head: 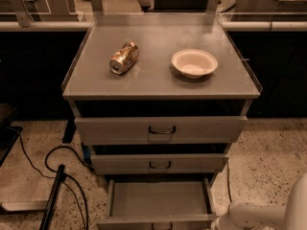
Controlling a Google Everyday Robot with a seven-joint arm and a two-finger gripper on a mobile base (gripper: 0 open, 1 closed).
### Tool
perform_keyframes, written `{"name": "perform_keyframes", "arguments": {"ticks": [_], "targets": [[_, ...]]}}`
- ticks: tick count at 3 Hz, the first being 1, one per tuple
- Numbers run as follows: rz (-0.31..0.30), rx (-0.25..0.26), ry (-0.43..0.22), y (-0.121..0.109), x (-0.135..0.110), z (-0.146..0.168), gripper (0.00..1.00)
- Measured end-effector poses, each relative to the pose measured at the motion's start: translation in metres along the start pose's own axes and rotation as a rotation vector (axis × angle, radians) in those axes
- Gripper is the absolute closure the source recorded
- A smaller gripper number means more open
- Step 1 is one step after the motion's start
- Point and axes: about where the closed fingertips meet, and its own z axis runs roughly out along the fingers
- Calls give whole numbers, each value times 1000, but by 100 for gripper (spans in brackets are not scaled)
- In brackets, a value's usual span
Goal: Close bottom drawer
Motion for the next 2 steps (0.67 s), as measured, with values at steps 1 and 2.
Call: {"name": "perform_keyframes", "arguments": {"ticks": [1, 2], "targets": [[20, 7, -39, -21, -13, 21, 100], [28, 7, -59, -35, -26, 37, 100]]}}
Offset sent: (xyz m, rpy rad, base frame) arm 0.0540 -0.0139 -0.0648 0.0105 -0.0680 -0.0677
